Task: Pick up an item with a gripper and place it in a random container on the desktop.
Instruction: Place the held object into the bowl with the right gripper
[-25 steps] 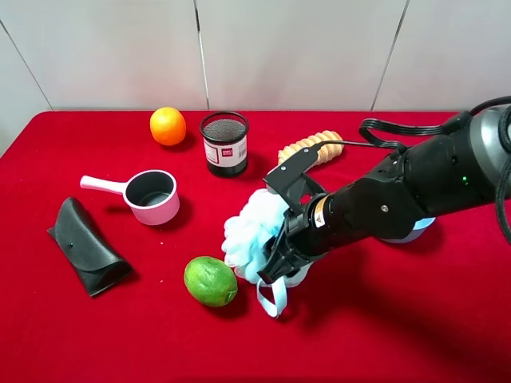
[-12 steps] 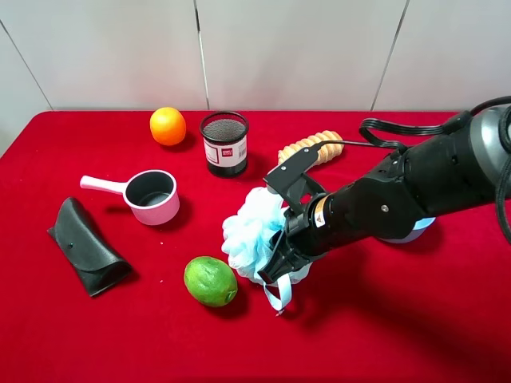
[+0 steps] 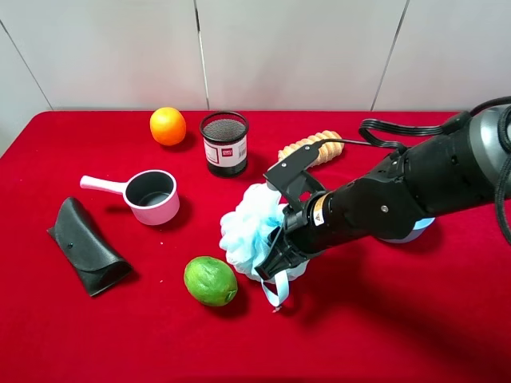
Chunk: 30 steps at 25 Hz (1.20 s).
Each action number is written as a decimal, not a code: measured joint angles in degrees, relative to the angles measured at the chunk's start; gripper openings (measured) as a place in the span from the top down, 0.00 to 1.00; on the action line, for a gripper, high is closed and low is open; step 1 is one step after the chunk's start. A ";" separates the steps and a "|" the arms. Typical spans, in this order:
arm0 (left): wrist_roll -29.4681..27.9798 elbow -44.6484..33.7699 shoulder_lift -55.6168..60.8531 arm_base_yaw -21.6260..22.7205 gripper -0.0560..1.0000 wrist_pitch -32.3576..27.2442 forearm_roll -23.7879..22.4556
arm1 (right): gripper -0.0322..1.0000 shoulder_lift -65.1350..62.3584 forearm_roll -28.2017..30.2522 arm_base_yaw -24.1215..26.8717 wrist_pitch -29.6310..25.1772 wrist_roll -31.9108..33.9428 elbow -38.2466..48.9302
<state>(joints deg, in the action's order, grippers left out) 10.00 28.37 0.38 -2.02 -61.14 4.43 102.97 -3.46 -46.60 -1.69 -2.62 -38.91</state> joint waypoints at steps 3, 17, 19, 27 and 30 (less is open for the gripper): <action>0.00 0.00 0.00 0.00 0.01 0.00 0.00 | 0.70 0.00 0.05 0.00 1.69 0.96 0.00; 0.00 0.00 0.00 0.00 0.01 0.00 0.00 | 0.70 -9.46 0.68 0.00 0.83 1.55 0.05; 0.00 0.00 0.00 0.00 0.01 0.00 0.00 | 0.70 -11.22 1.47 0.00 0.20 1.79 0.05; 0.00 0.00 0.00 0.00 0.01 0.00 0.00 | 0.71 -17.78 7.79 0.00 -4.55 6.98 0.08; 0.00 0.00 0.00 0.00 0.01 0.00 0.00 | 0.71 -19.72 9.35 0.00 -6.46 8.06 0.08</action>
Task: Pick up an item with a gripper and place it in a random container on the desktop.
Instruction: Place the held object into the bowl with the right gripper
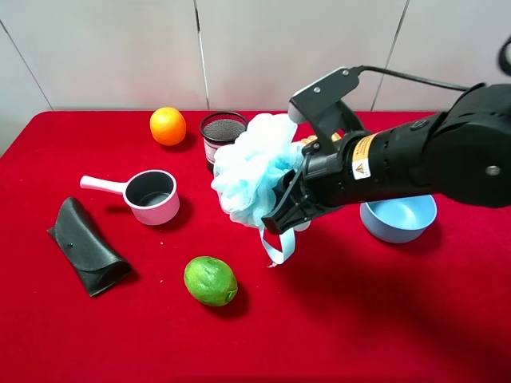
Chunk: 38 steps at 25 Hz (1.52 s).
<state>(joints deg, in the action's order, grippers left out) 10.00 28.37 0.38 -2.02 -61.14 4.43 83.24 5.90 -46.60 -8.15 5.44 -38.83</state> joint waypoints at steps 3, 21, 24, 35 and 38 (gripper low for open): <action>0.00 0.00 0.00 0.00 0.01 0.00 0.00 | 0.71 -1.77 1.42 0.00 -2.00 0.77 0.00; 0.00 0.00 0.00 0.00 0.01 0.00 0.00 | 0.73 -8.85 10.25 9.90 -16.91 7.22 0.00; 0.00 0.00 0.00 0.00 0.01 0.00 0.00 | 0.73 -8.85 10.50 12.38 -17.10 7.22 0.00; 0.00 0.00 0.00 0.00 0.01 0.00 0.00 | 0.74 -8.85 10.66 21.60 -21.81 7.22 0.00; 0.00 0.00 0.00 0.00 0.01 0.00 0.00 | 0.74 -8.85 10.66 23.65 -23.92 7.22 0.00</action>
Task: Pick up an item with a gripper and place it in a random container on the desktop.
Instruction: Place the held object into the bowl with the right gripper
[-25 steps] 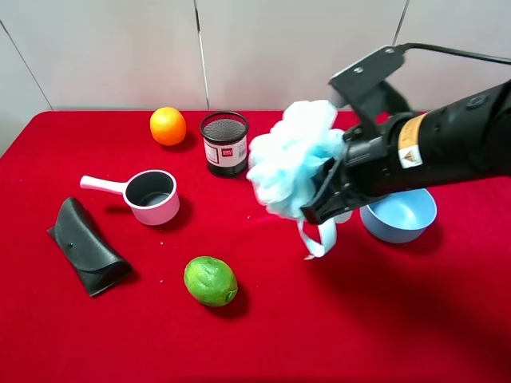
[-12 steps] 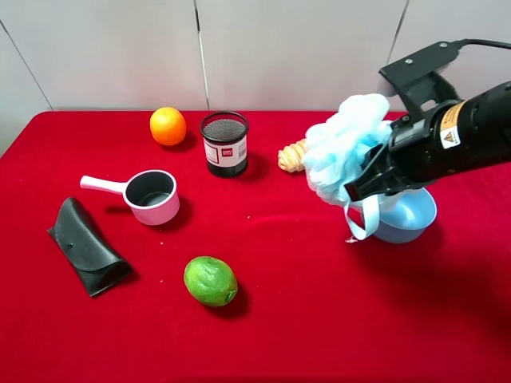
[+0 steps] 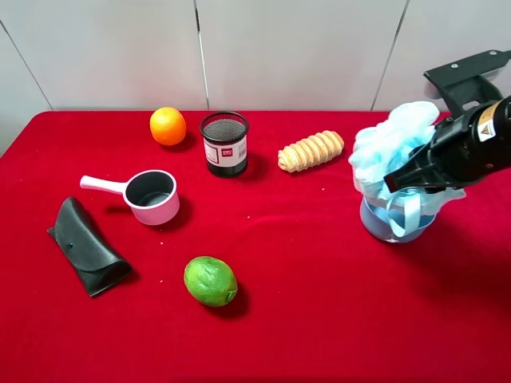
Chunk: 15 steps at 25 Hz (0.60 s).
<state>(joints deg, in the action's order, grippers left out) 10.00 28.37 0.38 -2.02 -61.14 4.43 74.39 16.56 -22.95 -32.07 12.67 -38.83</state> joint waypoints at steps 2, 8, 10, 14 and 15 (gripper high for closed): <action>0.00 0.00 0.00 0.00 0.01 0.00 0.00 | 0.74 0.00 0.00 1.03 -0.38 0.00 0.00; 0.00 0.00 0.00 0.00 0.01 0.00 0.00 | 0.74 0.00 0.00 3.15 -0.44 0.00 0.00; 0.00 0.00 0.00 0.00 0.01 0.00 0.00 | 0.74 0.00 0.06 3.62 -0.44 0.00 0.00; 0.00 0.00 0.00 0.00 0.01 0.00 0.00 | 0.74 0.00 0.06 3.99 -0.44 0.05 0.00; 0.00 0.00 0.00 0.00 0.01 0.00 0.00 | 0.74 0.00 0.06 4.48 -0.44 0.05 0.00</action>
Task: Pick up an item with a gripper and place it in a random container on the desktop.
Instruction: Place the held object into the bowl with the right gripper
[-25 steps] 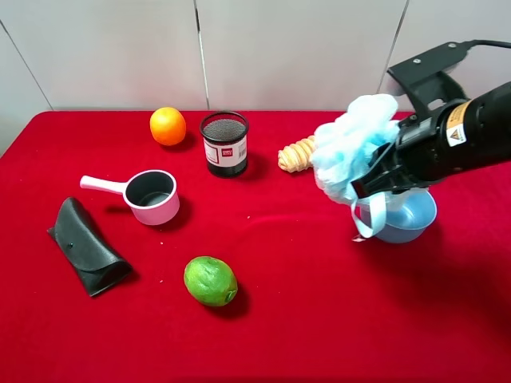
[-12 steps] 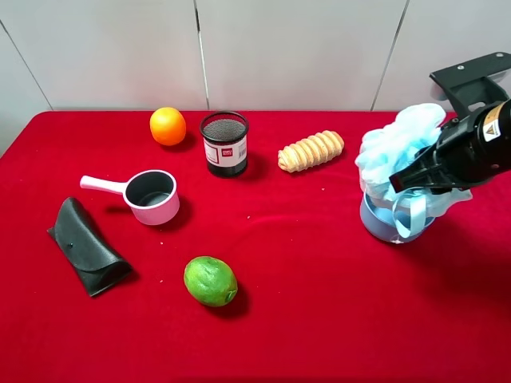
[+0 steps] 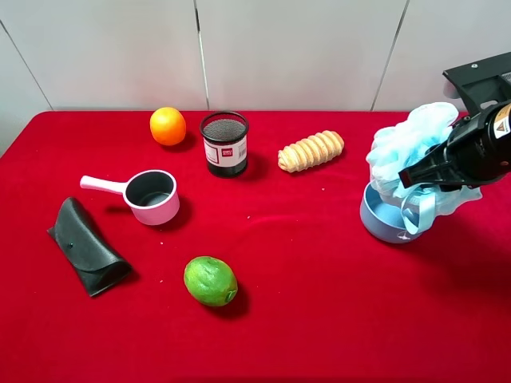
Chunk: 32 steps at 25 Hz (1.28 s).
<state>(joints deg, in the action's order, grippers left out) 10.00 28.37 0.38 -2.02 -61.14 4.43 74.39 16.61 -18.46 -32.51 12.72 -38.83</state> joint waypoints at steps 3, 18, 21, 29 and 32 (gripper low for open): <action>0.00 0.00 0.00 0.00 0.01 0.00 0.00 | 0.74 0.94 0.06 1.44 -0.05 0.18 0.00; 0.00 0.00 0.00 0.00 0.01 0.00 0.00 | 0.75 8.65 0.33 3.18 3.51 0.25 0.00; 0.00 0.00 0.00 0.00 0.01 0.00 0.00 | 0.75 10.20 0.33 3.18 4.60 0.25 0.00; 0.00 0.00 0.00 0.00 0.01 0.00 0.00 | 0.75 15.13 0.44 3.18 8.42 0.37 0.00; 0.00 0.00 0.00 0.00 0.01 0.00 0.00 | 0.75 16.63 0.39 3.18 9.79 0.37 0.00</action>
<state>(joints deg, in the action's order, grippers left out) 10.00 28.37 0.38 -2.02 -61.14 4.43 91.02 17.00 -15.29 -22.72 13.09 -38.83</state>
